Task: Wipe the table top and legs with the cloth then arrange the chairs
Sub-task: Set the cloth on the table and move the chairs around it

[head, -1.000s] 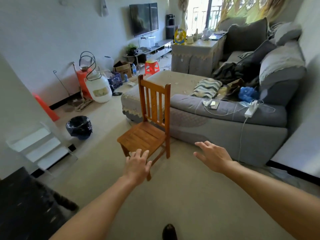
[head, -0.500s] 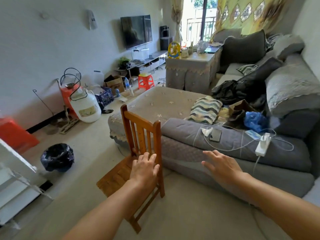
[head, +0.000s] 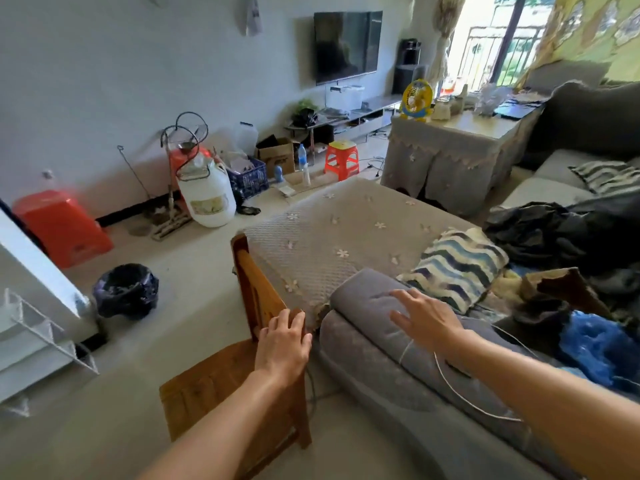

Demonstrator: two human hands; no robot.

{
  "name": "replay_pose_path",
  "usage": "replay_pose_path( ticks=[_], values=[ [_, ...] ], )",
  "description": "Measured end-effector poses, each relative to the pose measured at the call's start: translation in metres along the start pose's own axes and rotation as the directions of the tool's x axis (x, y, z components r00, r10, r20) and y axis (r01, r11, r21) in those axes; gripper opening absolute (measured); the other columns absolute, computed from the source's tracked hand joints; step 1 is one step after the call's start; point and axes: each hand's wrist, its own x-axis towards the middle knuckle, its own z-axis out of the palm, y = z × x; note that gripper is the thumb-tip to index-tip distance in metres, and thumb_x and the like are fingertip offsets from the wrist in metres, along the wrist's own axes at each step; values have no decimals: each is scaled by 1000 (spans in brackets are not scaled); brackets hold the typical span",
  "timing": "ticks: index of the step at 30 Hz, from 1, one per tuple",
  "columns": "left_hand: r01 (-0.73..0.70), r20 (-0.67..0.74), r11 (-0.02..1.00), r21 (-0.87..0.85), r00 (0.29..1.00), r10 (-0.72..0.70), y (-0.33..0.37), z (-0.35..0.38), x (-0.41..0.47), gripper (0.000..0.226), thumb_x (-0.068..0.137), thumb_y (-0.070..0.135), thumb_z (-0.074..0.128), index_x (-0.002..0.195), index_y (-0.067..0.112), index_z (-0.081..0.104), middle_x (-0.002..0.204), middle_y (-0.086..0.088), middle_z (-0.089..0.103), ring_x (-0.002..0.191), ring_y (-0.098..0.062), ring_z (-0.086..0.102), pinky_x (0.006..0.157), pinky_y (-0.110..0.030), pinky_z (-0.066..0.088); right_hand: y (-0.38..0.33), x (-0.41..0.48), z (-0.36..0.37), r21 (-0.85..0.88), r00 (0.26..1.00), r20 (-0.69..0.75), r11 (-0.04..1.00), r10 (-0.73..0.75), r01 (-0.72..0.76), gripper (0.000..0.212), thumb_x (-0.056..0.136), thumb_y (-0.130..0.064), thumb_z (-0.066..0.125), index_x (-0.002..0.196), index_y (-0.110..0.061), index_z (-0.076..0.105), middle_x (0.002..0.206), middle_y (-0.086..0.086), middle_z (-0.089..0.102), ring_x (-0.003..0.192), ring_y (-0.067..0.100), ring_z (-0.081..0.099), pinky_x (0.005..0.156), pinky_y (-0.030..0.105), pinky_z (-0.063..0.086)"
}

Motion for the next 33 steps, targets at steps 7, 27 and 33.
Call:
replay_pose_path(
  ticks=[7, 27, 33],
  values=[
    [99, 16, 994, -56, 995, -98, -14, 6, 68, 54, 99, 48, 31, 148, 26, 27, 156, -7, 23, 142, -25, 24, 112, -42, 33, -35, 132, 10, 47, 991, -5, 990, -135, 135, 50, 99, -50, 42, 145, -29, 39, 141, 0, 50, 118, 23, 58, 82, 31, 45],
    [361, 178, 918, -167, 926, -332, -47, 10, 96, 72, 81, 51, 56, 146, 35, 27, 160, 5, -12, 146, -16, -17, 114, -39, -4, -233, 364, 82, 229, 795, 36, 780, -605, 583, 54, 100, -52, 39, 146, -26, 34, 144, 9, 45, 122, 32, 52, 90, 44, 51],
    [446, 139, 890, -90, 891, -433, -62, 7, 48, 71, 77, 49, 57, 143, 38, 33, 160, 7, -12, 145, -14, -18, 115, -39, -5, -275, 369, 112, 158, 656, 140, 671, -741, 724, 55, 99, -57, 32, 142, -25, 43, 137, 9, 54, 122, 32, 51, 94, 45, 47]
  ],
)
